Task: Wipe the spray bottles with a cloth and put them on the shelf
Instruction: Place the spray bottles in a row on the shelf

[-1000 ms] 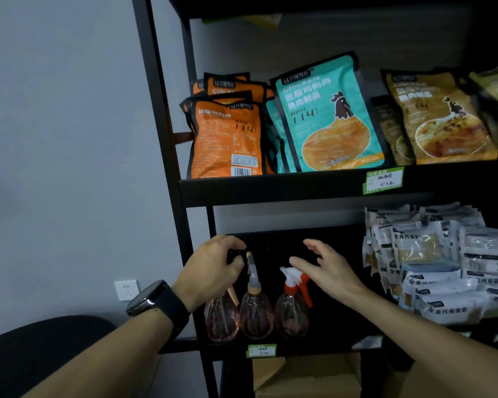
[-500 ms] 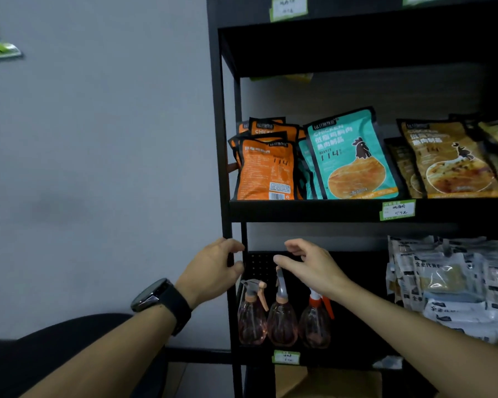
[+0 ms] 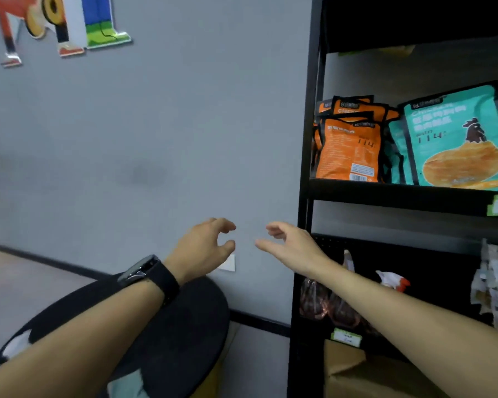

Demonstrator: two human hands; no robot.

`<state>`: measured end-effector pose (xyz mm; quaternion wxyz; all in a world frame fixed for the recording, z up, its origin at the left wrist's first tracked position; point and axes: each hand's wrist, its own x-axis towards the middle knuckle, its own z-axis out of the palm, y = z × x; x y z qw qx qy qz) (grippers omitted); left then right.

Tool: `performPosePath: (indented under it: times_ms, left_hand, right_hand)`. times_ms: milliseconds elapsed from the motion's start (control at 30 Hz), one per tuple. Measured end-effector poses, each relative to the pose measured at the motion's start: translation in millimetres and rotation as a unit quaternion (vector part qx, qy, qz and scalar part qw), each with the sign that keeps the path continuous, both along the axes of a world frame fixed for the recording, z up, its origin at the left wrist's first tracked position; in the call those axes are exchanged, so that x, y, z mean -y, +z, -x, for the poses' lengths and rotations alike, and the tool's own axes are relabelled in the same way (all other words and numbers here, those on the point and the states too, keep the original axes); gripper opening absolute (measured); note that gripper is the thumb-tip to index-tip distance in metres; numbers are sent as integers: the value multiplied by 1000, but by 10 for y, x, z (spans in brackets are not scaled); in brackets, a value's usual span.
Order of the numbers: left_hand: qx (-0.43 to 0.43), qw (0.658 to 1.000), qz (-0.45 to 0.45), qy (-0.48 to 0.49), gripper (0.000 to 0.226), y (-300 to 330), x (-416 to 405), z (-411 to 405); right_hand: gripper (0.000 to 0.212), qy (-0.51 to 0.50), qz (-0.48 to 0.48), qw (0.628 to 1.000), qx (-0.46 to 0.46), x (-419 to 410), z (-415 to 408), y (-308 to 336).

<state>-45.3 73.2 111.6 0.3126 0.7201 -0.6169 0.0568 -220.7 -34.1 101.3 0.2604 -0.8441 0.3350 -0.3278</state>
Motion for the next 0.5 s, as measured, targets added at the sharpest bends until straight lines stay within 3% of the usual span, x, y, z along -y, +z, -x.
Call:
performPosePath:
  times_ms: [500]
  left_hand:
    - [-45, 981, -43, 181, 37, -799, -1302, -1316]
  right_hand:
    - [57, 184, -47, 980, -64, -789, -1858, -635]
